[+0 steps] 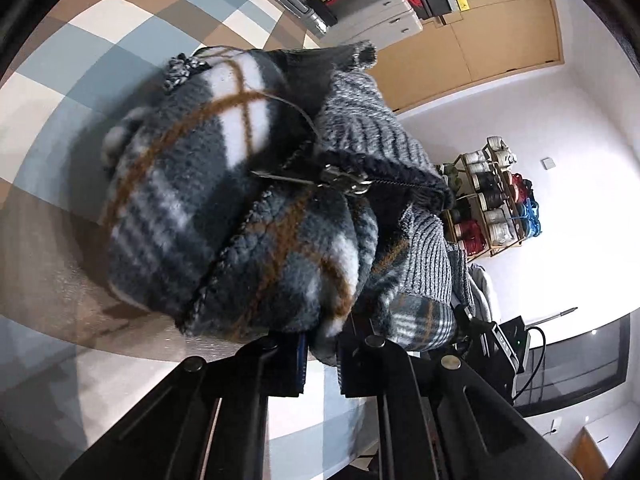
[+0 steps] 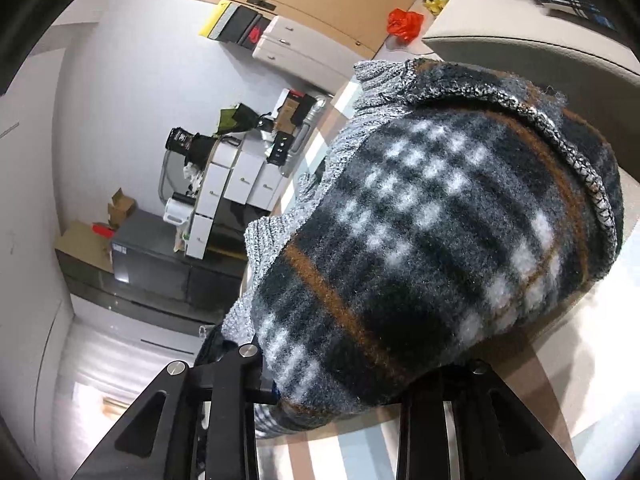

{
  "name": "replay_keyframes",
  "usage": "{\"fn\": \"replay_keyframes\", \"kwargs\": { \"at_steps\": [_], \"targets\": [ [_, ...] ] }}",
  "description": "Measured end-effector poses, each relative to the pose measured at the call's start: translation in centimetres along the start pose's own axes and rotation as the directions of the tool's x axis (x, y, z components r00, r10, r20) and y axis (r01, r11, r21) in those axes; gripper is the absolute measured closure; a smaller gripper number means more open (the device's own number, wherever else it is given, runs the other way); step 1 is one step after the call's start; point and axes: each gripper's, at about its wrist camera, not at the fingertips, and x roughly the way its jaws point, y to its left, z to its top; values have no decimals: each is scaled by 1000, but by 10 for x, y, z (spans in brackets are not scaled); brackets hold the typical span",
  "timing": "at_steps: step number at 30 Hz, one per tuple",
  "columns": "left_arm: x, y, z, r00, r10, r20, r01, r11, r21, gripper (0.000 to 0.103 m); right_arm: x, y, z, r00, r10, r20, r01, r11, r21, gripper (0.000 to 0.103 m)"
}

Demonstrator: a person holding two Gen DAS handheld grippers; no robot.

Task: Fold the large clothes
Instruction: 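Lift and turn the rolled jacket bundle with both grippers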

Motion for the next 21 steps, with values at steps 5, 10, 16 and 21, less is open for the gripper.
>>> {"fn": "replay_keyframes", "kwargs": {
  "at_steps": [5, 10, 16, 21],
  "targets": [
    [1, -8, -1, 1000, -2, -1, 2, 1000, 6, 96, 0, 0, -3, 1000, -1, -11, 1, 1000, 7, 75],
    [2, -14, -1, 1000, 8, 2, -8, 1000, 10, 96, 1, 2, -4, 1000, -4, -14, 4, 1000, 9, 74],
    [15, -29, -13, 999, 40, -18, -39, 997, 67, 96, 8, 3, -5, 997, -34, -69, 33, 999, -17, 73],
    [23, -47, -21, 994, 73, -79, -66, 994, 89, 94, 10, -11, -15, 988, -53, -143, 56, 998, 18, 71]
  ]
}}
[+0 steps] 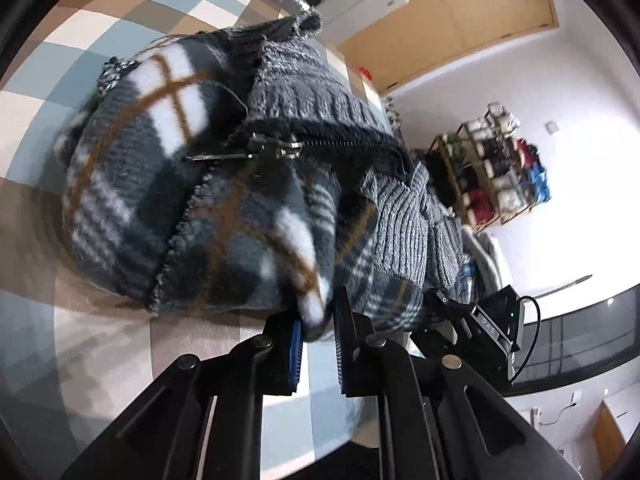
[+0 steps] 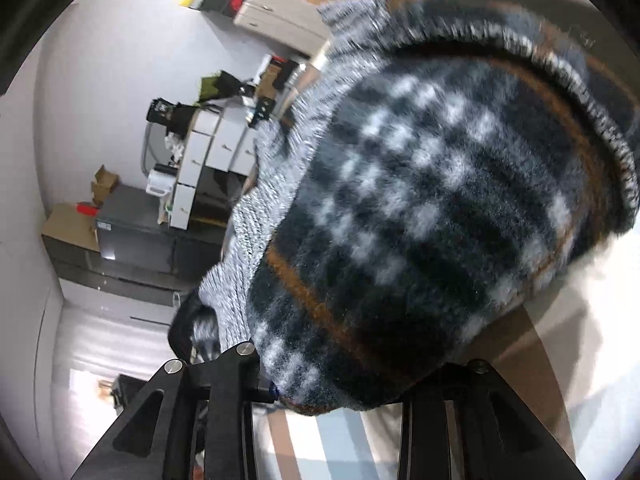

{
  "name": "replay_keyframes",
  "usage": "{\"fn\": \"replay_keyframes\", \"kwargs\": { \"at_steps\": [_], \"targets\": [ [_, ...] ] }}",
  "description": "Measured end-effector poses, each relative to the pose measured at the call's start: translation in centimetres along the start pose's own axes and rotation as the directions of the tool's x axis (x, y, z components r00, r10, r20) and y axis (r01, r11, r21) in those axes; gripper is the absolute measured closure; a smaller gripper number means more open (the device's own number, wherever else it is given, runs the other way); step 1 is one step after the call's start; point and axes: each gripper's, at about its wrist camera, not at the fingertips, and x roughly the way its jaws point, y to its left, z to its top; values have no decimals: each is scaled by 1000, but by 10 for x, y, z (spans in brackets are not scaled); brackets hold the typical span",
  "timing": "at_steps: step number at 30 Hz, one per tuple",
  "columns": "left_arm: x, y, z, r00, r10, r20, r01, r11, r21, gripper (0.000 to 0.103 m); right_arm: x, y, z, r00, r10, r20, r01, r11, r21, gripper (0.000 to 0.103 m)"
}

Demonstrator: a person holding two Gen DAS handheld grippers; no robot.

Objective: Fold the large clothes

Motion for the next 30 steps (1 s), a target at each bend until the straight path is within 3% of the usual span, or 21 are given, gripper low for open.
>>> {"fn": "replay_keyframes", "kwargs": {
  "at_steps": [2, 3, 6, 7, 9, 11, 14, 15, 16, 17, 18, 19, 20, 21, 23, 25, 26, 27, 28, 29, 30],
  "targets": [
    [-4, -1, -1, 1000, 11, -25, -11, 1000, 3, 93, -4, -5, -1, 1000, 8, -25, -7, 999, 34, 66],
    [-8, -3, -1, 999, 23, -34, -23, 1000, 11, 93, -5, -7, -1, 999, 18, -33, -16, 999, 48, 58],
    [-30, -5, -7, 997, 66, -48, -63, 995, 73, 87, -25, -8, -1, 999, 47, -15, -45, 996, 74, 16],
    [-40, -6, -10, 996, 74, -52, -69, 993, 91, 84, -33, -7, -2, 998, 59, 4, -59, 997, 59, 9],
    [-57, -12, -15, 995, 81, -58, -72, 987, 143, 78, -49, 0, -7, 998, 63, 16, -63, 998, -2, 8],
    [-63, -22, -14, 994, 100, -45, -90, 976, 199, 51, -62, 10, -17, 999, 45, 4, -44, 995, -90, 4],
    [-62, -39, 2, 991, 132, 23, -133, 953, 273, 47, -70, 39, -31, 996, -84, -2, 80, 959, -272, 3],
    [-50, -47, 13, 988, 153, 7, -148, 938, 312, 47, -69, 54, -34, 989, -150, 13, 145, 924, -355, 3],
    [-40, -47, 18, 985, 171, -20, -155, 931, 331, 47, -68, 74, -36, 971, -230, 61, 232, 858, -458, 3],
    [-34, -41, 21, 983, 181, -26, -162, 928, 335, 47, -65, 95, -37, 948, -292, 124, 310, 770, -557, 3],
    [-26, -40, 29, 980, 197, -24, -178, 923, 342, 47, -62, 107, -37, 934, -316, 163, 348, 713, -609, 3],
    [-13, -40, 40, 973, 231, -27, -206, 913, 353, 47, -52, 124, -33, 910, -355, 214, 400, 611, -683, 3],
    [2, -37, 51, 963, 265, -40, -235, 906, 352, 47, -41, 131, -25, 888, -396, 235, 433, 546, -717, 3],
    [14, -33, 60, 956, 287, -59, -249, 903, 350, 47, -27, 134, -13, 856, -452, 251, 474, 491, -731, 3],
    [26, -21, 73, 940, 335, -63, -298, 897, 326, 47, 6, 124, 12, 792, -565, 230, 521, 429, -738, 3],
    [35, -10, 91, 937, 346, -56, -315, 901, 299, 47, 38, 109, 32, 751, -640, 167, 504, 391, -770, 11],
    [37, -9, 96, 936, 349, -54, -320, 902, 289, 47, 47, 105, 40, 747, -648, 151, 497, 392, -774, 13],
    [41, -6, 104, 930, 365, -46, -339, 899, 278, 47, 55, 102, 47, 752, -649, 115, 475, 413, -777, 24],
    [45, -4, 110, 923, 382, -45, -356, 893, 275, 47, 59, 100, 54, 764, -640, 81, 451, 440, -776, 46],
    [46, -2, 114, 920, 390, -45, -364, 891, 272, 47, 57, 96, 60, 776, -628, 64, 438, 462, -771, 56],
    [46, -3, 117, 917, 395, -44, -370, 889, 270, 47, 58, 98, 69, 791, -610, 48, 429, 498, -754, 75]
  ]
}}
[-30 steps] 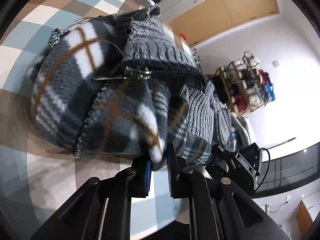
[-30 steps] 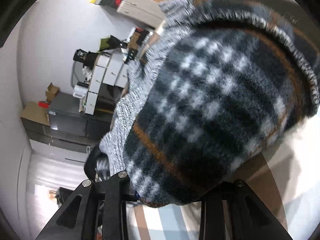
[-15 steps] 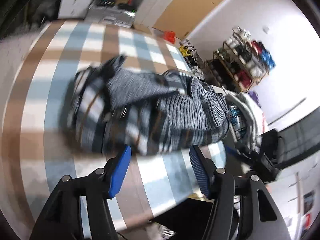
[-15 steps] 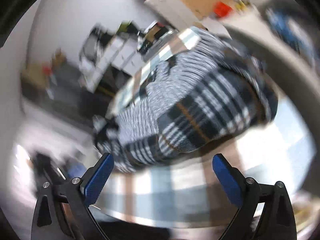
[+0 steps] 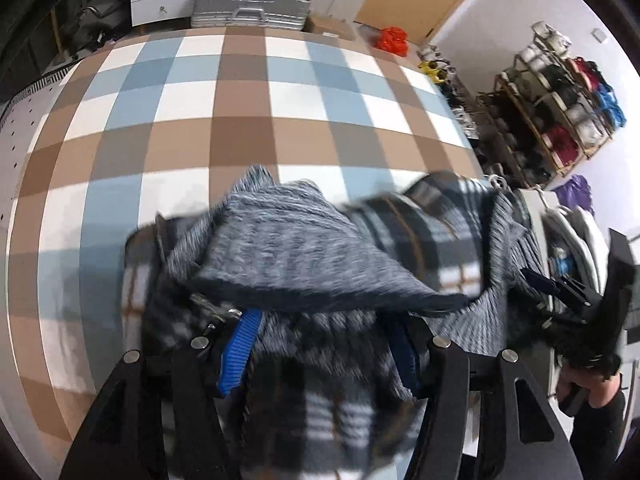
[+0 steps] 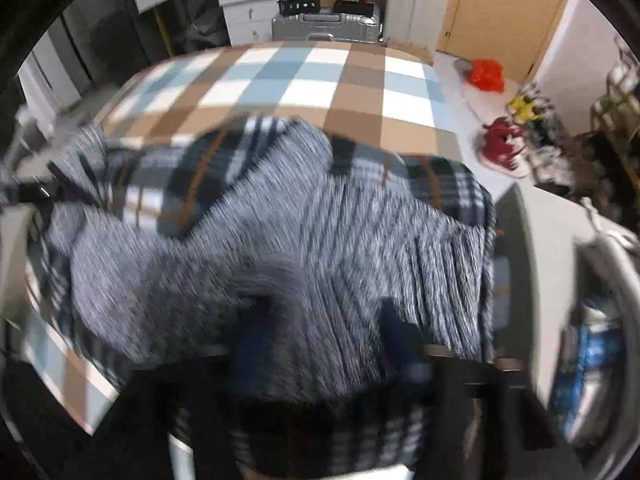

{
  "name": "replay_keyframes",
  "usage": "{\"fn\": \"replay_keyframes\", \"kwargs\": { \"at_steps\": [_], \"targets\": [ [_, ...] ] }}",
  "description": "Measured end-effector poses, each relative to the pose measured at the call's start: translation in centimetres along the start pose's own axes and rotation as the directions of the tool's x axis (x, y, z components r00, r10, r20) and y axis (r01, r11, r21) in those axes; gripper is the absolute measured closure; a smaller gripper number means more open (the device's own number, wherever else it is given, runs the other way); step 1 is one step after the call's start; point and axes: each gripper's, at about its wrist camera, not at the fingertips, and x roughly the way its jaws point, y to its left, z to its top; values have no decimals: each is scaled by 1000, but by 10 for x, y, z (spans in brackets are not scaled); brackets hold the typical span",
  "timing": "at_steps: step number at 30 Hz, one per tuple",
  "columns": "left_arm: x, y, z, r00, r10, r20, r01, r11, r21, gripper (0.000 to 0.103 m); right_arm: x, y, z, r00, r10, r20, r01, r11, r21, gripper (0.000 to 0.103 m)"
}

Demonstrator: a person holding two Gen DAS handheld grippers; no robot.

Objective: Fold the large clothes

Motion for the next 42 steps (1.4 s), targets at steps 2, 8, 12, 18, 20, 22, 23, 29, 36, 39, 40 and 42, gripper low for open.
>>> {"fn": "replay_keyframes", "kwargs": {
  "at_steps": [2, 8, 12, 18, 20, 22, 23, 29, 36, 39, 40, 42],
  "targets": [
    [2, 2, 9, 1000, 18, -4, -18, 1000, -4, 47, -1, -13, 8, 999, -26, 32, 25, 999, 39, 94],
    [-11, 6, 30, 992, 119, 30, -118, 993, -24, 47, 1, -54, 19, 998, -36, 53, 26, 982, 184, 93],
    [-49, 15, 37, 993, 72, 94, -62, 993, -99, 47, -38, -61, -2, 986, 92, 137, -125, 961, 249, 91],
    [-116, -17, 10, 980, 30, 199, -31, 1000, 3, 47, -110, -71, -92, 853, 250, 459, -418, 854, 311, 0],
    [-115, -37, -17, 987, 35, 157, -47, 997, 69, 46, -108, -69, -110, 825, 308, 474, -491, 806, 331, 0],
    [-98, -58, -45, 996, -30, 88, 18, 991, 134, 46, -97, -62, -132, 799, 351, 489, -554, 746, 370, 0],
    [-89, -63, -49, 997, -41, 60, 32, 989, 147, 46, -90, -60, -136, 801, 356, 481, -558, 734, 387, 0],
    [-36, -87, -86, 998, -66, -10, 67, 987, 148, 46, -14, -75, -157, 774, 432, 463, -632, 482, 607, 0],
    [-7, -81, -78, 999, -39, -27, 41, 996, 85, 46, 28, -88, -140, 722, 462, 515, -673, 299, 676, 0],
    [0, -82, -79, 996, -46, -81, 53, 995, 84, 44, 38, -88, -126, 762, 409, 502, -636, 324, 701, 0],
    [3, -81, -77, 995, -47, -88, 54, 995, 84, 44, 38, -87, -122, 776, 383, 501, -624, 346, 701, 0],
    [5, -80, -75, 994, -55, -93, 62, 995, 74, 44, 37, -80, -110, 807, 312, 501, -590, 421, 689, 0]
  ]
}}
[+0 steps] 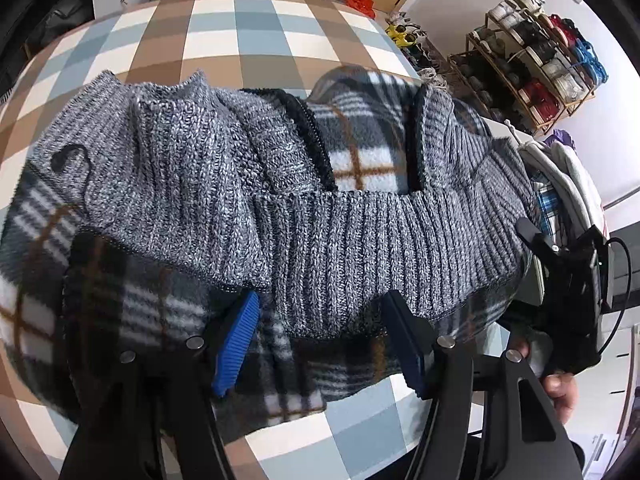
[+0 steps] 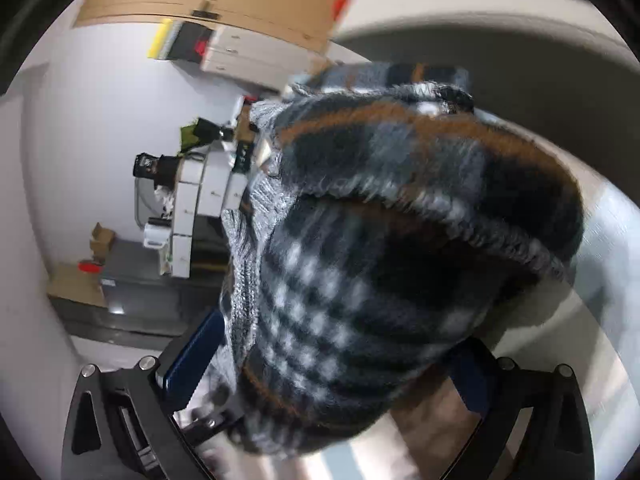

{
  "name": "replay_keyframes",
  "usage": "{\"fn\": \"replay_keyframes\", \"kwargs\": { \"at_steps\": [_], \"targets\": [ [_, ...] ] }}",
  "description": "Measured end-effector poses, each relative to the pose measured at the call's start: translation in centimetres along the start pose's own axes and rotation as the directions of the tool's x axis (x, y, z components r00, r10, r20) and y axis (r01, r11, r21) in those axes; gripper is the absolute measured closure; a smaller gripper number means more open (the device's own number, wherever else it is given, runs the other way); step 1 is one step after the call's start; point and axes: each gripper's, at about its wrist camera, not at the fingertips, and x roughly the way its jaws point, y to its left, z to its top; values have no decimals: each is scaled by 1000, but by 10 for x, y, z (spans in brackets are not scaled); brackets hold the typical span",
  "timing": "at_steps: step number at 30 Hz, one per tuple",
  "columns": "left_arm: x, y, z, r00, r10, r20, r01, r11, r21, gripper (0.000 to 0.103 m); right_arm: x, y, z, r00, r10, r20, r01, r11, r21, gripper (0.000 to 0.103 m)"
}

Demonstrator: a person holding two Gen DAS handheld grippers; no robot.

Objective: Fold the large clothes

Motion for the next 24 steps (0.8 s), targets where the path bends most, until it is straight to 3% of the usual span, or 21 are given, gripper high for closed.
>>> {"fn": "replay_keyframes", "kwargs": {
  "at_steps": [2, 3, 4, 7, 14, 20, 24],
  "targets": [
    [3, 1, 3, 1000, -9, -18, 9, 1000, 0, 43, 7, 9, -1, 999, -30, 29, 32, 998, -61, 1],
    [4, 2, 4, 1000, -14, -26, 14, 1000, 0, 43, 9, 13, 0, 997, -39, 63, 45, 994, -95, 15],
    [2, 2, 4, 999, -24, -31, 24, 1000, -8, 43, 8, 15, 1, 996, -44, 83, 53, 993, -108, 38],
    [0, 2, 9, 998, -42, -56, 41, 999, -13, 43, 4, 17, 7, 995, -2, 98, 15, 991, -133, 61],
    [-1, 5, 3, 992, -73, -105, 71, 997, -23, 44, -24, 39, -9, 994, 19, 104, 6, 972, -235, 71],
    [-7, 3, -31, 975, -113, -191, 110, 994, -24, 44, -56, 43, -34, 995, -24, 101, 54, 952, -301, 73],
    [-24, -18, -53, 974, -109, -197, 121, 991, 50, 47, -92, 43, -48, 989, -65, 131, 108, 928, -356, 73]
  ]
}}
